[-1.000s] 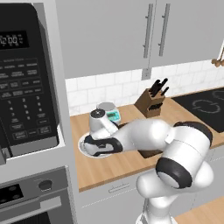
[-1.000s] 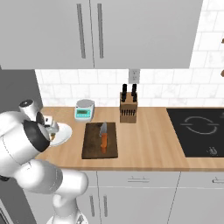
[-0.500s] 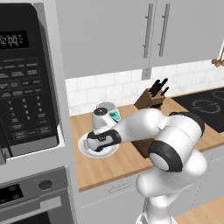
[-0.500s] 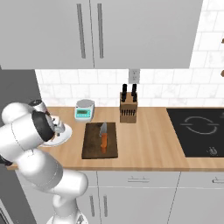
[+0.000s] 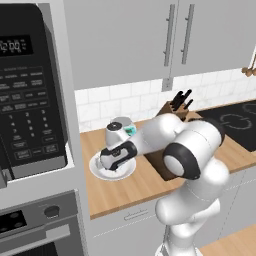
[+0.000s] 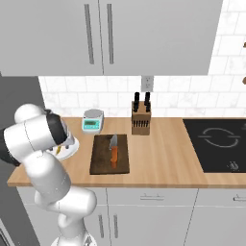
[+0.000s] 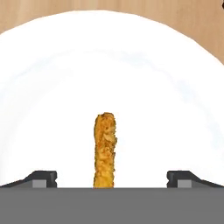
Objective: Pick up the knife from the drawer and place it on the cutting board. Then place the meat from the plate to the cutting board.
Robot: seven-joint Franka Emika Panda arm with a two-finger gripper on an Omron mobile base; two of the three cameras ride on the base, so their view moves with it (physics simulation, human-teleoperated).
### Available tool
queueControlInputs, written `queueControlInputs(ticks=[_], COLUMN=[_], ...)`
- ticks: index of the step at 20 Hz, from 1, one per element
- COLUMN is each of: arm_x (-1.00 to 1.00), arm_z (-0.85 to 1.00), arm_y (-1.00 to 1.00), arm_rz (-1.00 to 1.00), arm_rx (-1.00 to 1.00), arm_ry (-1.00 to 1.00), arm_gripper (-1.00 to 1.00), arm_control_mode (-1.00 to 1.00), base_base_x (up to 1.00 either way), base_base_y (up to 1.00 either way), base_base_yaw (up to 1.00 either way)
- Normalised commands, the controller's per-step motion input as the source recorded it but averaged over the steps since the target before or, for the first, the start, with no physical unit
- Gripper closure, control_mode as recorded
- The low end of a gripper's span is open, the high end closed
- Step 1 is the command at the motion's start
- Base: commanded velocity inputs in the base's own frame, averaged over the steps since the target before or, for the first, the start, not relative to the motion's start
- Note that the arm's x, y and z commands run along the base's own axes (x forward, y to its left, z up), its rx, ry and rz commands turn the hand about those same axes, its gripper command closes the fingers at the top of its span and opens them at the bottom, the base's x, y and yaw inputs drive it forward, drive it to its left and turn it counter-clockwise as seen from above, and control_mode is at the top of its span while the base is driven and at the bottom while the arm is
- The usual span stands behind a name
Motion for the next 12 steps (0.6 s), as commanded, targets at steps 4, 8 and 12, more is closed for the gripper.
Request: queueControlInputs(ticks=[4,8,12], arm_x=[0.18,0.00,0.00], arm_z=[-0.13,-0.32,-0.27], arm_y=[0.15,0.03,0.00], arm_rz=[0.00,0.00,0.00], arm_rx=[-0.01,-0.04,0.00], arm_ry=[0.00,0.05,0.03], arm_gripper=[-1.00,-1.00,-1.00], arm_control_mode=[-1.00,-1.00,-1.00], base_base_x=[0.00,0.00,0.00], base_base_y=[0.00,0.00,0.00], base_base_yaw=[0.00,0.00,0.00])
